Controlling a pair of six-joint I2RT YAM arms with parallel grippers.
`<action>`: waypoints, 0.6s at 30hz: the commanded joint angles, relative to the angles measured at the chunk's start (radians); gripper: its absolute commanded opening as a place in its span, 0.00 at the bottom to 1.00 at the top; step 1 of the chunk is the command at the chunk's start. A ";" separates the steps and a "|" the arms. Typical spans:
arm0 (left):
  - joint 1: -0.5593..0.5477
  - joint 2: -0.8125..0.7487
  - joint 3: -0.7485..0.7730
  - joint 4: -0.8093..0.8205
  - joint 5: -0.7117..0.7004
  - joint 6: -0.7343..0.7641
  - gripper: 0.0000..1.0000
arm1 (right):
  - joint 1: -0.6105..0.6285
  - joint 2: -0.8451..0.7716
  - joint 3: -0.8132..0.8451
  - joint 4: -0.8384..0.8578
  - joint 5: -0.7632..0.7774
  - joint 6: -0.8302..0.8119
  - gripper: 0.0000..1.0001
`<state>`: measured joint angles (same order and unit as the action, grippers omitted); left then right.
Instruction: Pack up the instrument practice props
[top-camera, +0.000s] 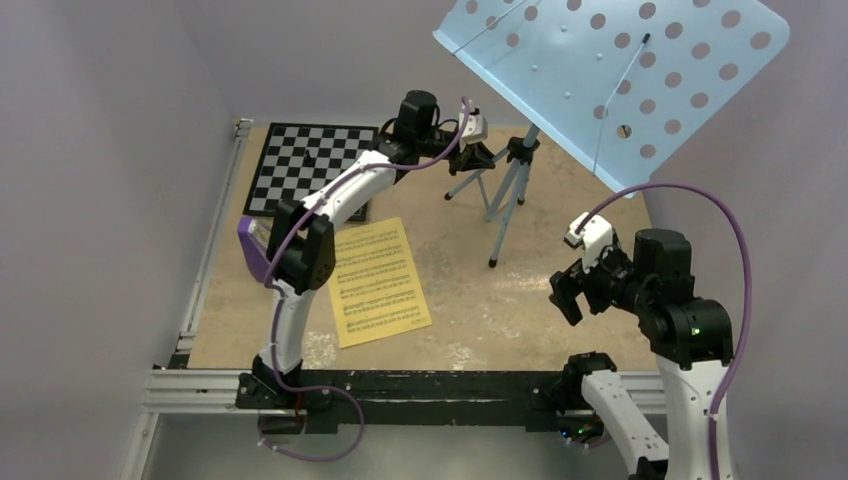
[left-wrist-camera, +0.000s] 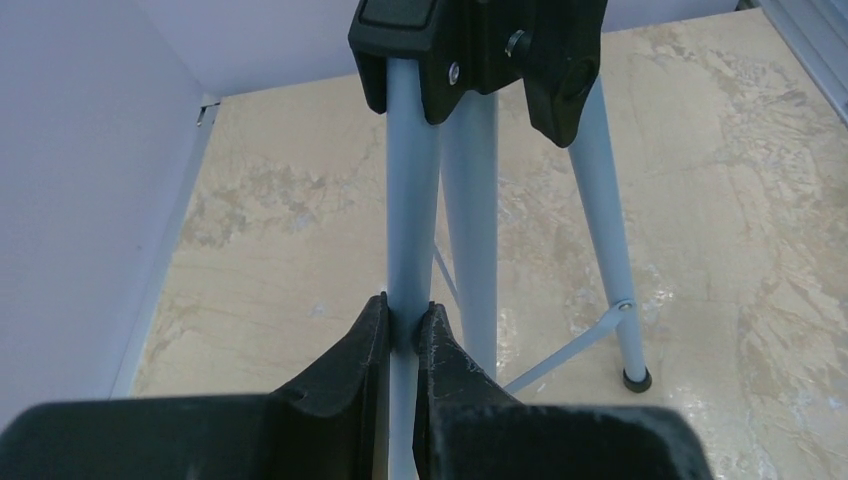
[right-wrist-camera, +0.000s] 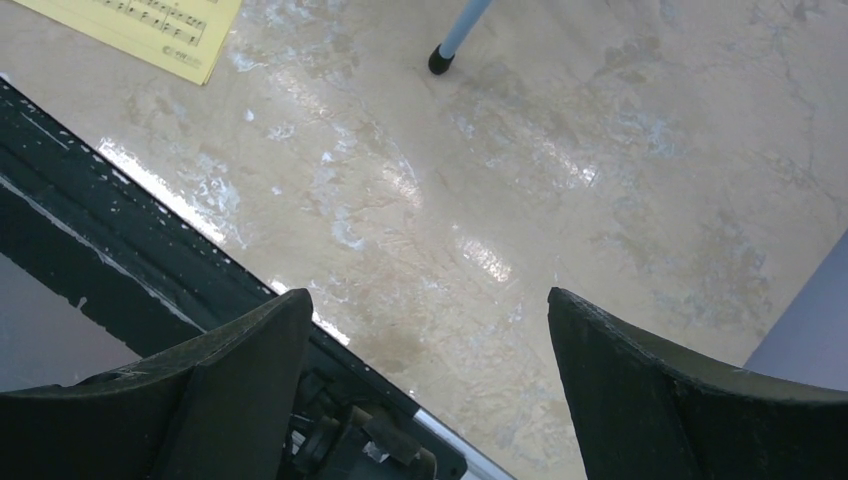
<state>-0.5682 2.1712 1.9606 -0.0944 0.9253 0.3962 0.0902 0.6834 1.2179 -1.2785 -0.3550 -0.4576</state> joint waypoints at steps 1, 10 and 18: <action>0.040 0.088 0.062 -0.066 -0.148 0.066 0.00 | -0.001 -0.019 0.007 0.026 -0.052 0.007 0.92; 0.045 0.098 0.011 -0.018 -0.172 0.081 0.00 | -0.001 0.028 0.073 0.032 -0.056 0.043 0.92; 0.050 0.114 0.009 -0.023 -0.177 0.096 0.00 | -0.001 0.065 0.113 0.050 -0.065 0.063 0.92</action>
<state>-0.5095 2.2105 1.9980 -0.0948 0.8711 0.4416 0.0906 0.7315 1.2823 -1.2613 -0.3931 -0.4187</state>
